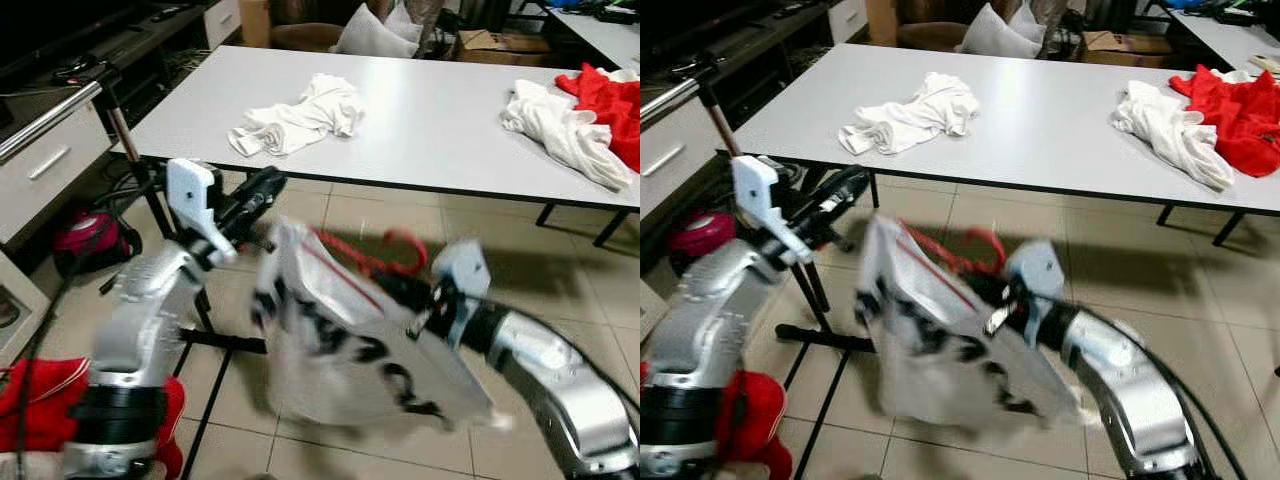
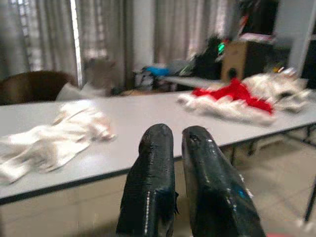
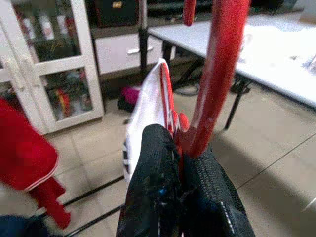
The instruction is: Hang hanger
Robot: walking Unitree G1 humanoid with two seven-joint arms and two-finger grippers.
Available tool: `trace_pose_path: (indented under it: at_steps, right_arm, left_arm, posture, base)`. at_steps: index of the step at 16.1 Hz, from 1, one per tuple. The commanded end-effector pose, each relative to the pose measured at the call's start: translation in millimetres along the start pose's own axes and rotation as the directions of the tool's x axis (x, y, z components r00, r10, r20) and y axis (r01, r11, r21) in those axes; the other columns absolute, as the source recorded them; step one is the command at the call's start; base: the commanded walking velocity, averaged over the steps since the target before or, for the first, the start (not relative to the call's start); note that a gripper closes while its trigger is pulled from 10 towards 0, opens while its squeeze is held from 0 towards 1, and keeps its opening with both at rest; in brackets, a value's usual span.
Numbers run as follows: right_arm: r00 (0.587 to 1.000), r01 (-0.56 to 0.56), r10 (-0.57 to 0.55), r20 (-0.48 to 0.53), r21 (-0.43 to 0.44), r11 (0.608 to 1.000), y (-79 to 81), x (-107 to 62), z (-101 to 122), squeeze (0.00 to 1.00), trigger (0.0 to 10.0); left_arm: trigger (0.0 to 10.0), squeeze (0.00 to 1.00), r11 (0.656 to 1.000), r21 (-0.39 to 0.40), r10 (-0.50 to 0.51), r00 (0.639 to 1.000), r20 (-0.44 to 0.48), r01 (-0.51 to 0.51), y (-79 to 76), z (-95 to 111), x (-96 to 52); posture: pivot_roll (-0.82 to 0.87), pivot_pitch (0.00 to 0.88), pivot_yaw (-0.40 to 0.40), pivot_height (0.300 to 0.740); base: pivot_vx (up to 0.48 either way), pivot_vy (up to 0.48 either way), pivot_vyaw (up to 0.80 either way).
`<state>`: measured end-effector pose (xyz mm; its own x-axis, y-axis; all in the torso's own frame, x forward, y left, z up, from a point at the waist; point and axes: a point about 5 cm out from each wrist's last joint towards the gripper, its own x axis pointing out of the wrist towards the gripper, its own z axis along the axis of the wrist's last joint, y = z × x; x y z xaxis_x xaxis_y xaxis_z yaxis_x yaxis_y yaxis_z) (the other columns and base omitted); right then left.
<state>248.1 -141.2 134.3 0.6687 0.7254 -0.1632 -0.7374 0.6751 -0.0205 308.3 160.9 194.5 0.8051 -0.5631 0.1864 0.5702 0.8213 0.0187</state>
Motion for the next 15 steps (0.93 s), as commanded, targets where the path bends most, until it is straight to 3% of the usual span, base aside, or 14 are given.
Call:
trace_pose_path:
  at_steps: [1,3,4,5,9,15]
  right_arm:
    - [0.999,-0.013,0.013,0.045,-0.014,1.000,0.1,-1.0,9,0.00,0.0]
    - [0.996,-0.001,0.001,0.093,0.000,1.000,-0.2,-2.3,15,0.00,0.0]
    - [0.990,0.015,-0.016,0.138,0.009,1.000,-0.8,-1.9,21,0.00,0.0]
    - [0.982,0.029,-0.033,0.184,0.023,0.999,-0.7,-0.6,26,0.00,0.0]
    - [0.964,0.031,-0.043,0.264,0.049,0.998,3.3,5.2,37,0.00,0.0]
    - [0.962,0.030,-0.047,0.270,0.068,0.997,5.9,9.5,39,0.00,0.0]
  left_arm:
    - [0.0,0.00,0.998,0.025,0.058,0.998,-0.022,-0.058,9.9,-1,1.8]
    - [0.0,0.00,0.996,0.038,0.081,0.995,-0.061,-0.079,15.7,-3,3.3]
    - [9.9,0.00,0.998,0.042,0.043,0.991,-0.124,-0.038,7.7,-11,1.9]
    - [10.0,1.00,0.999,0.048,-0.007,0.987,-0.163,0.015,-2.0,-20,-0.3]
    - [10.0,1.00,0.997,0.077,0.008,0.977,-0.215,0.008,-12.9,-43,-3.4]
    - [10.0,1.00,0.998,0.013,0.069,0.984,-0.164,-0.068,-15.3,-42,2.0]
  posture:
    - [-0.13,0.000,0.067,0.740]
    - [-0.13,0.000,0.082,0.740]
    - [-0.14,0.000,0.089,0.740]
    - [-0.14,0.000,0.089,0.740]
    - [-0.14,0.000,0.090,0.740]
    - [-0.14,0.000,0.083,0.740]
  base:
    - [0.000,0.000,0.00]
    - [0.000,0.000,0.00]
    - [0.000,0.000,0.00]
    - [0.000,0.000,0.00]
    - [0.000,0.000,0.00]
    - [0.000,0.000,0.00]
